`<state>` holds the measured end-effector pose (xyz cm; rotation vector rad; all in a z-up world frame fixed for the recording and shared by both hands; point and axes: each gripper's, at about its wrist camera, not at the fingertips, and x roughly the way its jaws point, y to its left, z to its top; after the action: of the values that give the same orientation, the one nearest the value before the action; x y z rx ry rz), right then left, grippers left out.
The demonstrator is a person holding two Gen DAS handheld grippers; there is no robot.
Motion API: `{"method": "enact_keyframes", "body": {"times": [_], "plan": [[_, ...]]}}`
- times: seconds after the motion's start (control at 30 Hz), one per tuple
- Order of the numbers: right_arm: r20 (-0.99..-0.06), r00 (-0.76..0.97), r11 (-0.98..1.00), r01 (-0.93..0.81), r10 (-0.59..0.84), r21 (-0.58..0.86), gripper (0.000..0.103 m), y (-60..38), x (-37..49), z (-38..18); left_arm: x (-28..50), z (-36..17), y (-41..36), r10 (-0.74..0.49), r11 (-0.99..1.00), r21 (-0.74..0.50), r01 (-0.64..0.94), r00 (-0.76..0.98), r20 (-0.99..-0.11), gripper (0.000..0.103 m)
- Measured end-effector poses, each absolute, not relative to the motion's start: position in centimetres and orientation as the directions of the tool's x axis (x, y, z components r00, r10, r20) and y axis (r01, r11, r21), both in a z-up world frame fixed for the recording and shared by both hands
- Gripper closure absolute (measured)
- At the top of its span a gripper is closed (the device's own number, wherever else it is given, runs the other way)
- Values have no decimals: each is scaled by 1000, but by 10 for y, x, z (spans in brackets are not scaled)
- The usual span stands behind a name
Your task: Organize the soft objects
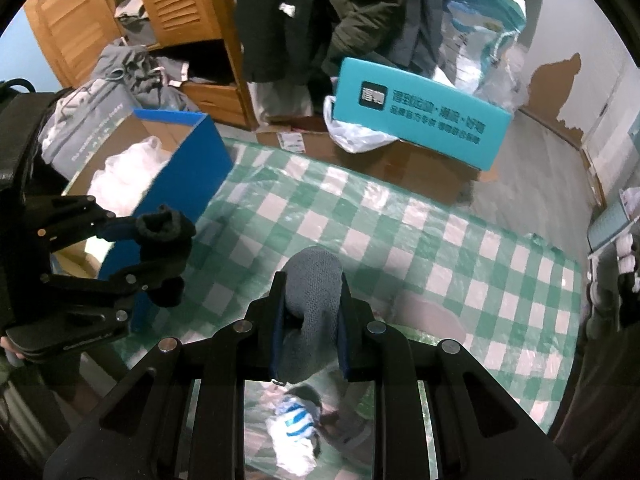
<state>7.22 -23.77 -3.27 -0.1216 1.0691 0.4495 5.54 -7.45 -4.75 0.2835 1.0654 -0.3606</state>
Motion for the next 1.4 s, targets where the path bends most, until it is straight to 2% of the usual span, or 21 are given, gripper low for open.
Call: {"method": "enact_keyframes", "body": {"times": [0.87,1.4], "plan": [[-829,395,813,-570,396,117,84,-142,69,4,31,-9,11,-114,953,57,297,528,-842,66],[-824,363,753,-648,435,113,84,-77,69,13,23,-7,72,-65,983,39,178,544,-837,66]]}}
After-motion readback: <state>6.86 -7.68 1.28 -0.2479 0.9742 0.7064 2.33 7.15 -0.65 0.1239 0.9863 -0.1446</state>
